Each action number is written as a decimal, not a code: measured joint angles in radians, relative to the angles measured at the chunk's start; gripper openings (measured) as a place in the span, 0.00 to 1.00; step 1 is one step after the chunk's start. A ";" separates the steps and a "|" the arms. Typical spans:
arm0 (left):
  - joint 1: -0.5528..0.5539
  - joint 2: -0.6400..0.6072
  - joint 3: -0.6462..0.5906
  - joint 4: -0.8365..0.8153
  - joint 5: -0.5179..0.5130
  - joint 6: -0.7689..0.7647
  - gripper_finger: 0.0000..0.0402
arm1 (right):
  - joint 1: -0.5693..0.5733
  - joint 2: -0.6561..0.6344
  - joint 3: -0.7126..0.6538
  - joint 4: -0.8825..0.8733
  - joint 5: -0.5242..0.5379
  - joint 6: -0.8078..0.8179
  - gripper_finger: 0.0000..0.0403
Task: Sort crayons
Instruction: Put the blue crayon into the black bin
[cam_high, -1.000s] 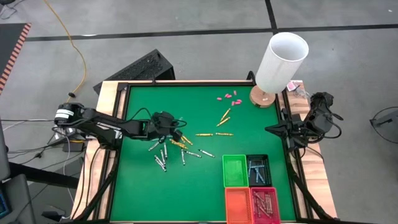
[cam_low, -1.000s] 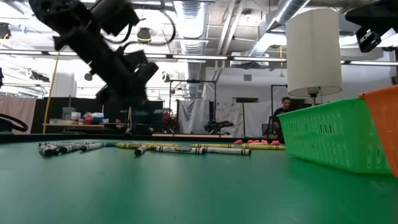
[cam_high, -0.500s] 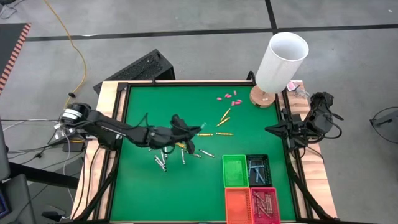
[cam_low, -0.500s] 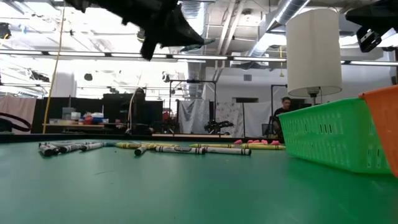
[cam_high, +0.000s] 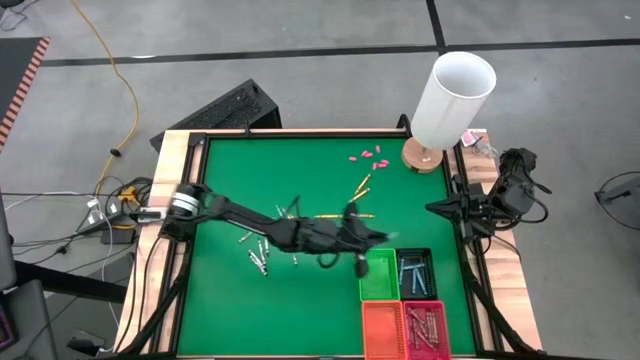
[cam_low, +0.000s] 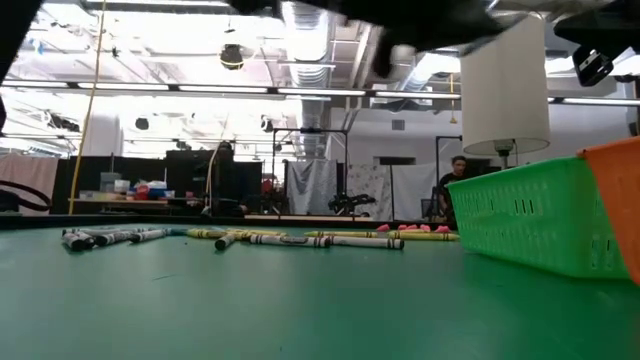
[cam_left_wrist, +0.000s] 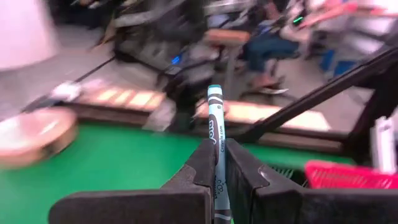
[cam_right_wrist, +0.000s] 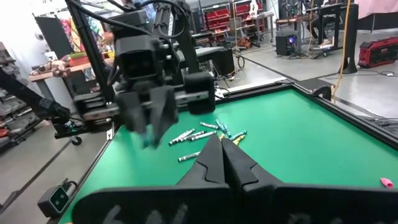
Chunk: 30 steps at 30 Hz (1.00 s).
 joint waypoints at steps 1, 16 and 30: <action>0.000 0.032 0.041 0.002 0.026 0.002 0.01 | 0.000 0.000 0.000 0.000 0.000 0.000 0.00; -0.001 0.451 0.600 -0.131 0.258 0.019 0.01 | 0.000 0.000 0.000 0.000 0.000 0.000 0.00; -0.002 0.523 0.656 -0.146 0.285 0.038 0.07 | 0.000 0.000 0.000 0.001 0.000 -0.002 0.00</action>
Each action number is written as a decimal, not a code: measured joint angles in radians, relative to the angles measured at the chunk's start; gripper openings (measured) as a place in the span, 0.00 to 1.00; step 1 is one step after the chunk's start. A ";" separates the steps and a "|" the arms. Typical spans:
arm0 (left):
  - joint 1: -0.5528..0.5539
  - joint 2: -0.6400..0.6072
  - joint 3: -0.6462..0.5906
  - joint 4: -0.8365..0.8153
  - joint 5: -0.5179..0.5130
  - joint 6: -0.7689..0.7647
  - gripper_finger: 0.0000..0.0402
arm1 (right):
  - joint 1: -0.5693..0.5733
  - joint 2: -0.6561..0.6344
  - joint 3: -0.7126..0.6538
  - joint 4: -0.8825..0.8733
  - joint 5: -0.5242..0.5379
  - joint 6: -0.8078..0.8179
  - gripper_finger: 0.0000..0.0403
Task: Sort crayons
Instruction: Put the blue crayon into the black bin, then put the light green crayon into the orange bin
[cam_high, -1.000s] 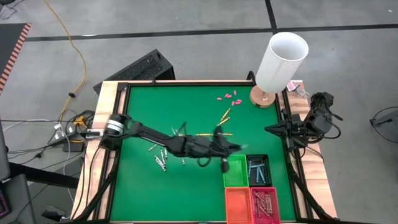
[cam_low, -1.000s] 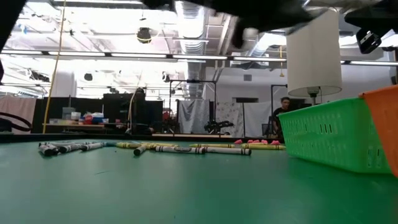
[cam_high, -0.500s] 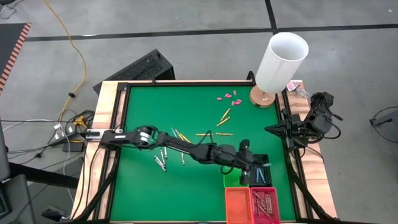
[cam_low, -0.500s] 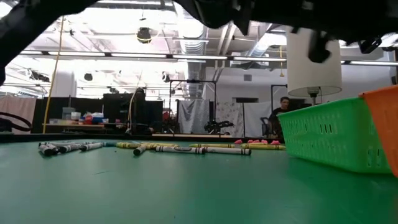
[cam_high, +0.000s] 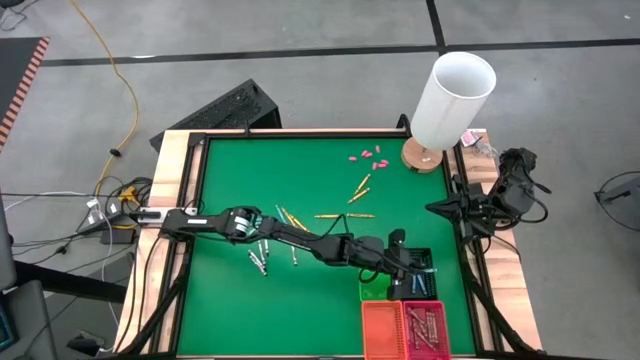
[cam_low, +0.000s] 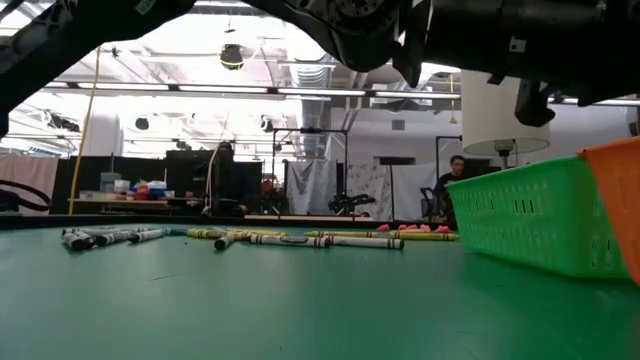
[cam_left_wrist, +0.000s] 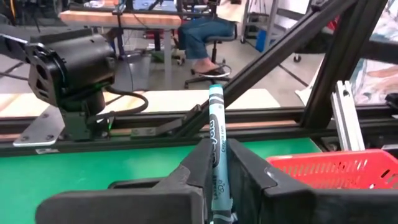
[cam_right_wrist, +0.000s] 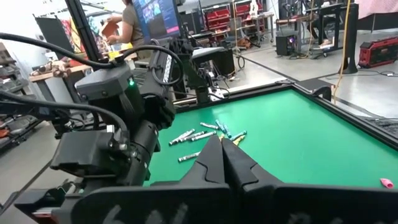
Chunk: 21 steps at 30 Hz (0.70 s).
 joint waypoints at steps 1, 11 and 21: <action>0.000 0.000 0.000 0.000 0.000 0.005 0.08 | 0.000 0.000 0.000 0.000 0.000 0.000 0.00; -0.001 0.000 0.000 -0.003 -0.019 0.061 0.09 | 0.000 0.000 0.000 0.000 0.000 0.000 0.00; -0.001 0.000 0.000 -0.050 0.016 0.054 0.28 | 0.000 0.000 0.000 0.000 0.000 0.002 0.00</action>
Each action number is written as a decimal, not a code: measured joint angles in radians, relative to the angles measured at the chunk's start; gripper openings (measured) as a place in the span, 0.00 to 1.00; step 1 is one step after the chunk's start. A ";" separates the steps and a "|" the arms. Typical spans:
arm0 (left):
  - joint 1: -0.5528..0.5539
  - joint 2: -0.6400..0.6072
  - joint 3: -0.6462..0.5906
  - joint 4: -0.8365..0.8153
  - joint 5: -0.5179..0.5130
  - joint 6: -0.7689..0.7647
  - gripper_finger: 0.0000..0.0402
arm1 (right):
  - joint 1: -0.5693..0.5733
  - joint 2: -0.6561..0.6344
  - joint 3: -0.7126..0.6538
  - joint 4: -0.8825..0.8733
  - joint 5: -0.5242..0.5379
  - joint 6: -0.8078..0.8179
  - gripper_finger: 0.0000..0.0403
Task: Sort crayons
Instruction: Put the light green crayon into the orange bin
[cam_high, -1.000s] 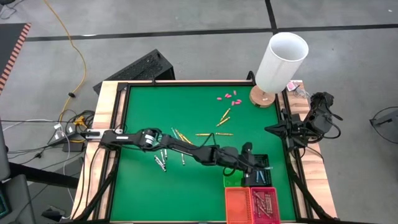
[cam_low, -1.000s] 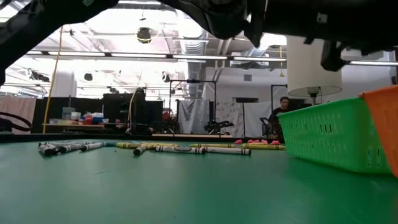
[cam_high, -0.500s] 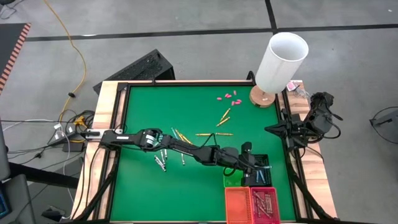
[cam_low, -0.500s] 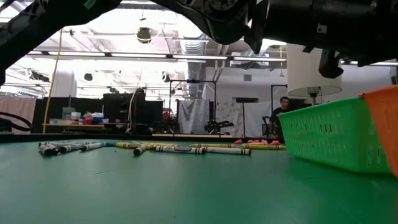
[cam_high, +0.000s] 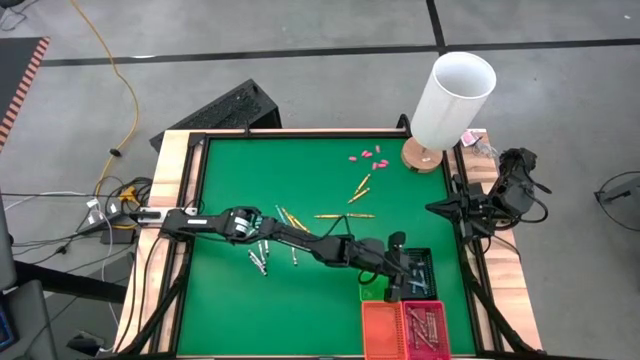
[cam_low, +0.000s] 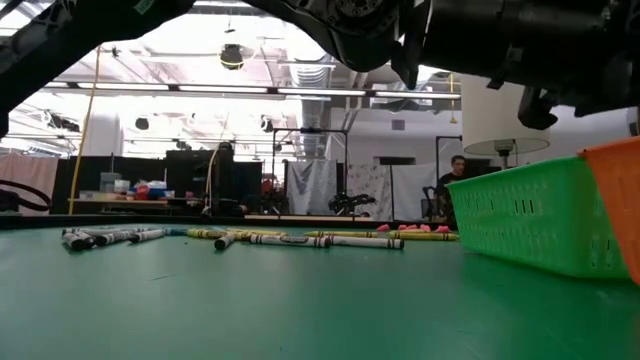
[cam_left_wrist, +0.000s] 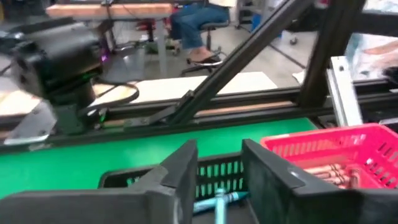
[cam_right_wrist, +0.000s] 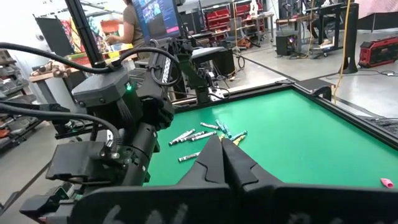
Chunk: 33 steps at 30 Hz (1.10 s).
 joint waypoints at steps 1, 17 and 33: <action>0.000 -0.001 0.000 -0.009 -0.027 -0.008 0.31 | 0.000 0.000 0.000 0.000 0.000 0.000 0.00; 0.134 -0.274 -0.002 -0.599 -0.258 -0.082 0.37 | 0.000 0.000 0.000 0.000 0.000 0.000 0.00; 0.226 -0.422 -0.453 -0.281 -0.187 -0.248 0.36 | 0.000 0.000 0.000 -0.002 -0.003 0.000 0.00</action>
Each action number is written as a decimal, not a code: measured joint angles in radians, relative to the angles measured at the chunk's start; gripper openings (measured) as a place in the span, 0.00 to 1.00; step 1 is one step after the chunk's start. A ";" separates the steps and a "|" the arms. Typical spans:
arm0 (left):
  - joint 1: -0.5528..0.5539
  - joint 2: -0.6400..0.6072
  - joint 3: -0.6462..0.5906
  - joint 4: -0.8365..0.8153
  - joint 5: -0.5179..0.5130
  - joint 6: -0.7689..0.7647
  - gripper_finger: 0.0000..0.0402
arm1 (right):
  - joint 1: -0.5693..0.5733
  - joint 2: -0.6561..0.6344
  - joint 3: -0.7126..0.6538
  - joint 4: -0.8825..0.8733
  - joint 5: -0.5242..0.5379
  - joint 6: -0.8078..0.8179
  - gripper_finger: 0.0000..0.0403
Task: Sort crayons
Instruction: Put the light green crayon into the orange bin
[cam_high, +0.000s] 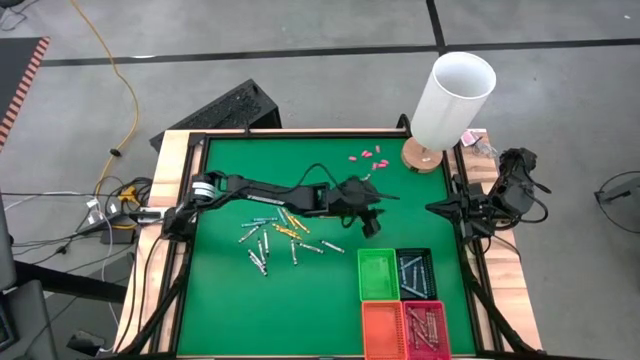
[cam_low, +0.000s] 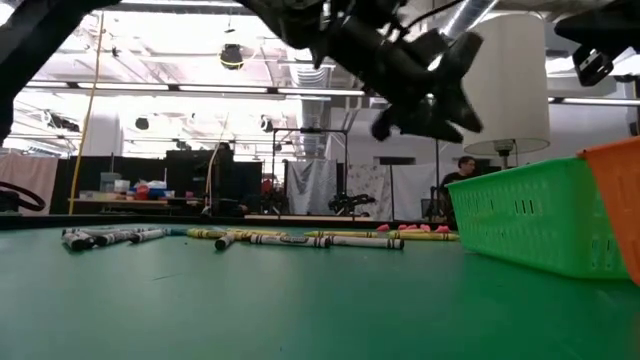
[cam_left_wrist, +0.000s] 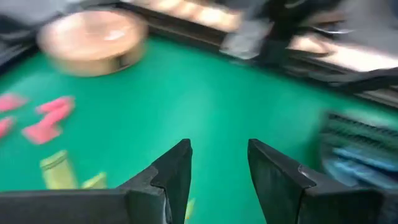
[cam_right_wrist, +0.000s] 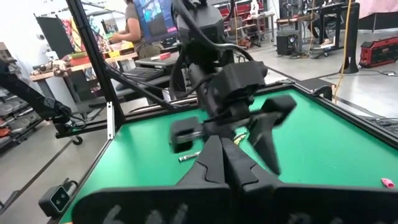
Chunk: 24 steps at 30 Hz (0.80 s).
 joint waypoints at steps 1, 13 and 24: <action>0.000 -0.014 -0.036 -0.010 -0.061 0.005 0.36 | 0.000 0.000 0.000 -0.001 0.000 0.000 0.00; 0.005 0.034 -0.104 -0.017 -0.051 0.307 0.36 | 0.000 0.000 0.000 -0.005 0.000 0.005 0.00; 0.041 0.079 -0.103 -0.021 0.136 0.376 0.36 | 0.000 0.002 0.000 -0.017 0.000 0.024 0.00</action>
